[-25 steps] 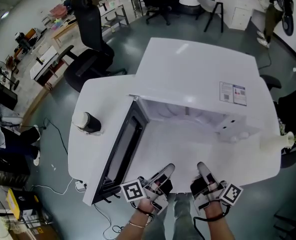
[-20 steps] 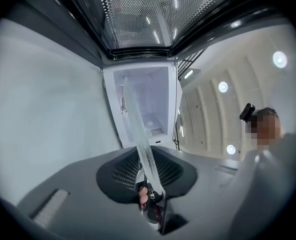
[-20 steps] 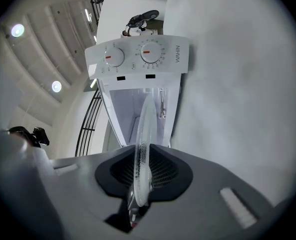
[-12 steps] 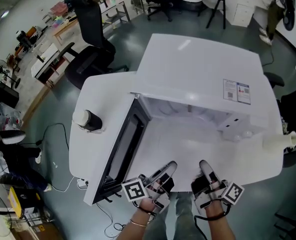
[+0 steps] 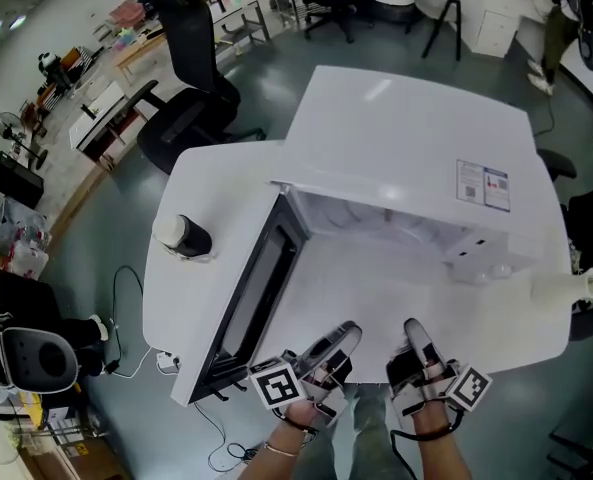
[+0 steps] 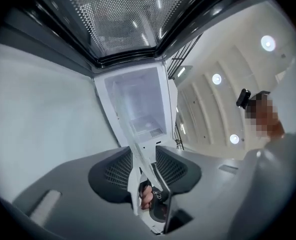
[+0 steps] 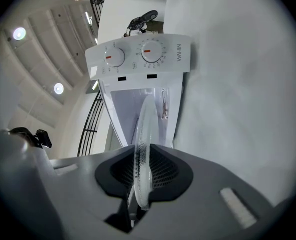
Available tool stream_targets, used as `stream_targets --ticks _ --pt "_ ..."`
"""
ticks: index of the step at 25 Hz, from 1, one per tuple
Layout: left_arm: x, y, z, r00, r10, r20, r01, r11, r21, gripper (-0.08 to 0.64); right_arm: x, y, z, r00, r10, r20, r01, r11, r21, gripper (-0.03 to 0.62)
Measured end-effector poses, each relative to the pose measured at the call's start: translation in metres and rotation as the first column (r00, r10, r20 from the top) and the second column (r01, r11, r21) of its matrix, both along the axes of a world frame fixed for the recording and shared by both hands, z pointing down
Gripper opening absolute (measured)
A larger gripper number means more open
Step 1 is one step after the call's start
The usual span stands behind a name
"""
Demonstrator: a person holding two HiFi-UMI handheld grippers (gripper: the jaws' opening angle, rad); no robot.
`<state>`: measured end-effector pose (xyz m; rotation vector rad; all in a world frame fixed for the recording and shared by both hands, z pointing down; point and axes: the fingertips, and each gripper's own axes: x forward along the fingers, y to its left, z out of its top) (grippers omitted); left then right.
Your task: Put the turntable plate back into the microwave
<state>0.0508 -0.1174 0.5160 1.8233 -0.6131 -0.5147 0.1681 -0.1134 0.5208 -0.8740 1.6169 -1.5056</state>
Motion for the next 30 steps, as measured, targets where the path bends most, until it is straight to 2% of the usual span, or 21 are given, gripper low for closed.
stream_targets --ticks 6,12,14,17,20,23,27,29,30 --pt "-0.006 0.004 0.003 0.99 -0.047 0.133 0.044 0.999 0.027 0.167 -0.003 -0.004 -0.005 1.0 -0.003 0.01 0.003 1.0 0.018 0.051" --pt "-0.007 0.015 0.001 0.969 -0.091 0.229 0.08 0.995 0.056 0.201 -0.001 -0.009 -0.007 1.0 -0.002 0.003 0.002 1.0 0.024 0.051" --pt "-0.009 0.019 0.001 0.955 -0.102 0.278 0.084 0.994 0.076 0.204 -0.001 -0.011 -0.007 1.0 0.0 -0.001 0.0 1.0 0.027 0.051" --pt "-0.014 0.024 -0.001 0.915 -0.128 0.382 0.084 0.988 0.129 0.212 -0.003 -0.014 -0.008 1.0 0.004 -0.004 -0.004 0.999 0.035 0.051" --pt "-0.02 0.026 -0.003 0.861 -0.154 0.484 0.076 0.981 0.177 0.212 -0.004 -0.018 -0.009 1.0 0.012 0.003 -0.012 0.999 0.034 0.051" --pt "-0.023 0.028 -0.002 0.803 -0.168 0.572 0.057 0.977 0.206 0.181 -0.004 -0.021 -0.009 1.0 0.023 0.015 -0.023 0.999 0.031 0.051" --pt "-0.025 0.031 0.002 0.749 -0.166 0.642 0.037 0.977 0.211 0.139 -0.003 -0.023 -0.01 0.999 0.031 0.017 -0.031 0.999 0.033 0.052" --pt "-0.027 0.033 0.004 0.721 -0.178 0.67 0.037 0.975 0.218 0.087 -0.002 -0.024 -0.01 0.999 0.032 0.014 -0.033 0.999 0.037 0.052" --pt "-0.028 0.033 0.005 0.715 -0.182 0.675 0.04 0.975 0.22 0.069 -0.002 -0.025 -0.01 0.999 0.033 0.013 -0.034 0.999 0.039 0.052"
